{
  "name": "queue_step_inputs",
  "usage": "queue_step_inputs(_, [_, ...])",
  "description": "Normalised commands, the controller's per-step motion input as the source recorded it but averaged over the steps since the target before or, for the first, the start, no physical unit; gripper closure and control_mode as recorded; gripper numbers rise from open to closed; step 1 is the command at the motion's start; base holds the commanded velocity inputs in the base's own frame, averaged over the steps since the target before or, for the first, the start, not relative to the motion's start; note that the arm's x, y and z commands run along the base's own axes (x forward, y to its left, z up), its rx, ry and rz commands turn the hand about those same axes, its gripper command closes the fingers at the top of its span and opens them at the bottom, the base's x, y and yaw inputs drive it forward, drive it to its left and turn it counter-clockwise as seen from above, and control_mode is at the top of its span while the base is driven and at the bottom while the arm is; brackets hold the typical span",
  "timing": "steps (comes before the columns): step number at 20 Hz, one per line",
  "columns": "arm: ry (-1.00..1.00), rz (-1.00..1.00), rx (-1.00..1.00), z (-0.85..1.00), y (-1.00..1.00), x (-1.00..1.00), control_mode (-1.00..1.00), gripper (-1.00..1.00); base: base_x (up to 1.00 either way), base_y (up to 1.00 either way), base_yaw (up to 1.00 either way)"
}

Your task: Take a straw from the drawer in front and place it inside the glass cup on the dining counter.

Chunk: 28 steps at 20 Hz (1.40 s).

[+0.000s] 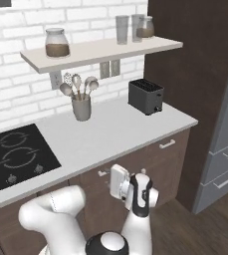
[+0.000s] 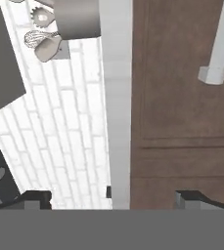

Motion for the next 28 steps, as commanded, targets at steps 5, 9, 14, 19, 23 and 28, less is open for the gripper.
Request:
queue_step_inputs(5, [0.0, -0.07, 0.0, -0.18, 0.04, 0.33, -1.0, -1.0, 0.0, 0.0, 0.0])
queue_step_inputs(9, [-0.01, 0.0, 0.0, -0.24, -0.02, 0.33, -1.0, -1.0, 0.0, 0.0, 0.0])
queue_step_inputs(14, [0.0, -0.01, 0.0, -0.29, 0.0, 0.38, -1.0, -1.0, 0.0, 0.0, 0.0])
queue_step_inputs(19, [0.0, -0.01, 0.0, -0.37, -0.03, 0.36, -1.0, -1.0, 0.0, 0.0, 0.0])
queue_step_inputs(23, [0.0, -0.01, 0.0, -0.42, -0.08, 0.39, -1.0, -1.0, 0.0, 0.0, 0.0])
queue_step_inputs(28, [0.0, -0.03, 0.0, -0.39, -0.1, 0.45, -1.0, -1.0, 0.0, 0.0, 0.0])
